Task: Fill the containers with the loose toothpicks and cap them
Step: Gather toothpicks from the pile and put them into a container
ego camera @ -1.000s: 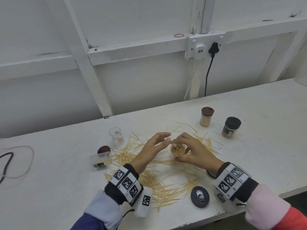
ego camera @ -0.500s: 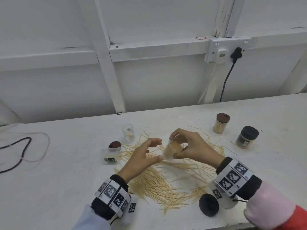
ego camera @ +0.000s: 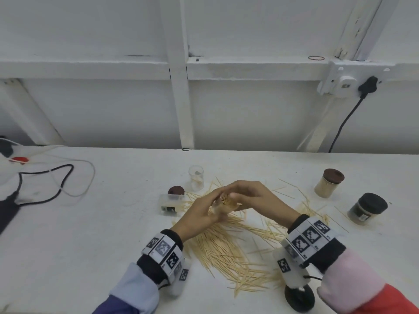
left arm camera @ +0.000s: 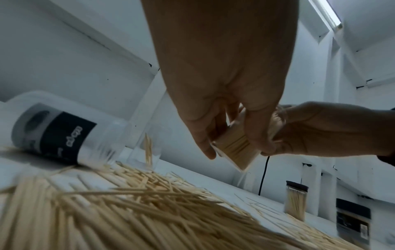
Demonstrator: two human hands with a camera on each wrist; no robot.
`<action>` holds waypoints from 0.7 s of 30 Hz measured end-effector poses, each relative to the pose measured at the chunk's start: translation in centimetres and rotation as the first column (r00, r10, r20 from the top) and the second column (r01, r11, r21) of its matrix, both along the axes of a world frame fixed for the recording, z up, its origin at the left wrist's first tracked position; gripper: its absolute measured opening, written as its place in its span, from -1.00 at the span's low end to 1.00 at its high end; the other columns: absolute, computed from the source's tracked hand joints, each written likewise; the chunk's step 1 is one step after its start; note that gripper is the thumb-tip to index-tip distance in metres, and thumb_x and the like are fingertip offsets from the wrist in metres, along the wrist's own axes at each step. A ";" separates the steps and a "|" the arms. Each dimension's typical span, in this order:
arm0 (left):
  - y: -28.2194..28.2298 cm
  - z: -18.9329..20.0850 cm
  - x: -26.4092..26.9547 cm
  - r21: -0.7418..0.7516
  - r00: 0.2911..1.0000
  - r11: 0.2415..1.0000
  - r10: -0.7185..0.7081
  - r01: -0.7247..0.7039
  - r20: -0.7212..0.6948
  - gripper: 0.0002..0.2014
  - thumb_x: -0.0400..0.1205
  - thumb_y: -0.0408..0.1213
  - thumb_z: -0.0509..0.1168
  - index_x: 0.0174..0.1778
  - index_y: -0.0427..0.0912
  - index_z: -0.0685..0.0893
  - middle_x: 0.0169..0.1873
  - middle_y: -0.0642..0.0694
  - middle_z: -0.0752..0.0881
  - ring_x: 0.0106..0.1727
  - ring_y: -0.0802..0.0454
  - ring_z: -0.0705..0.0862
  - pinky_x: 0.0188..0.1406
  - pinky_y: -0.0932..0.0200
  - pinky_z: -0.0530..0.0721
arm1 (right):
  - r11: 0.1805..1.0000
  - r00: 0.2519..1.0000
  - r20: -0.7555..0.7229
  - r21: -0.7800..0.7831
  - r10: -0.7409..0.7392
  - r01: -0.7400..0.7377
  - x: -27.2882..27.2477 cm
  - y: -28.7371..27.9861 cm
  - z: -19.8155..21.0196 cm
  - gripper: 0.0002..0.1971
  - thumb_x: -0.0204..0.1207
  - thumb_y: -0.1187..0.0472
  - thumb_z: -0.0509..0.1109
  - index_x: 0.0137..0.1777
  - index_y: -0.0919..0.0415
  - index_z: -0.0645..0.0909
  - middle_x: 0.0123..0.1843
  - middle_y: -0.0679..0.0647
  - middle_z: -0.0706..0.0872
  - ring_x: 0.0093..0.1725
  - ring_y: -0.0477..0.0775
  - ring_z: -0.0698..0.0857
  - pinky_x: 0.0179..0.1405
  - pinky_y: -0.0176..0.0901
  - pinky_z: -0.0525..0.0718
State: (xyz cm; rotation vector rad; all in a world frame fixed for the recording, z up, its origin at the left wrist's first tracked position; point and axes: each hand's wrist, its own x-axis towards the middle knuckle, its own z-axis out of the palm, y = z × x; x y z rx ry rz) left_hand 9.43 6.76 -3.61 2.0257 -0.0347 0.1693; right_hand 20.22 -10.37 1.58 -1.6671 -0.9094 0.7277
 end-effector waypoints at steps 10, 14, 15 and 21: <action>2.5 -1.1 -0.2 0.089 0.988 0.989 0.128 -0.121 -0.081 -0.39 0.53 -0.15 0.49 0.50 0.03 0.45 0.25 0.06 0.65 0.28 0.11 0.60 0.30 0.13 0.56 | 0.964 0.975 0.137 -0.174 -0.176 0.199 1.2 1.2 -0.5 -0.87 0.61 0.25 0.40 0.09 0.26 0.68 -0.03 0.21 0.77 -0.10 0.14 0.77 -0.28 -0.12 0.79; 2.7 -1.4 0.0 0.116 0.979 0.974 0.201 -0.196 -0.034 -0.49 0.52 -0.22 0.50 0.36 0.05 0.50 0.15 -0.02 0.68 0.21 0.04 0.62 0.26 -0.03 0.60 | 0.852 0.855 0.474 -0.518 0.209 0.079 0.5 1.2 -1.8 -0.87 0.52 0.14 0.50 0.03 0.10 0.72 -0.06 -0.10 0.73 -0.14 -0.09 0.67 -0.24 -0.32 0.59; 2.6 -1.4 0.1 0.120 0.979 0.972 0.204 -0.200 -0.025 -0.51 0.50 -0.24 0.51 0.32 0.05 0.51 0.15 0.02 0.68 0.21 0.07 0.62 0.26 -0.03 0.60 | 0.825 0.828 0.487 -0.562 0.277 0.055 -0.1 1.4 -2.1 -0.85 0.50 0.10 0.51 0.03 0.09 0.73 -0.08 -0.10 0.72 -0.15 -0.12 0.65 -0.21 -0.33 0.57; 2.1 -1.7 1.1 0.182 0.971 0.955 0.239 -0.236 0.009 -0.50 0.42 -0.26 0.56 0.24 0.03 0.55 0.12 0.14 0.69 0.18 0.11 0.64 0.23 -0.04 0.60 | 0.704 0.717 0.552 -0.700 0.426 0.120 -3.2 2.9 -3.8 -0.70 0.43 -0.05 0.52 -0.07 0.20 0.74 -0.13 0.05 0.74 -0.16 0.07 0.71 -0.16 -0.11 0.70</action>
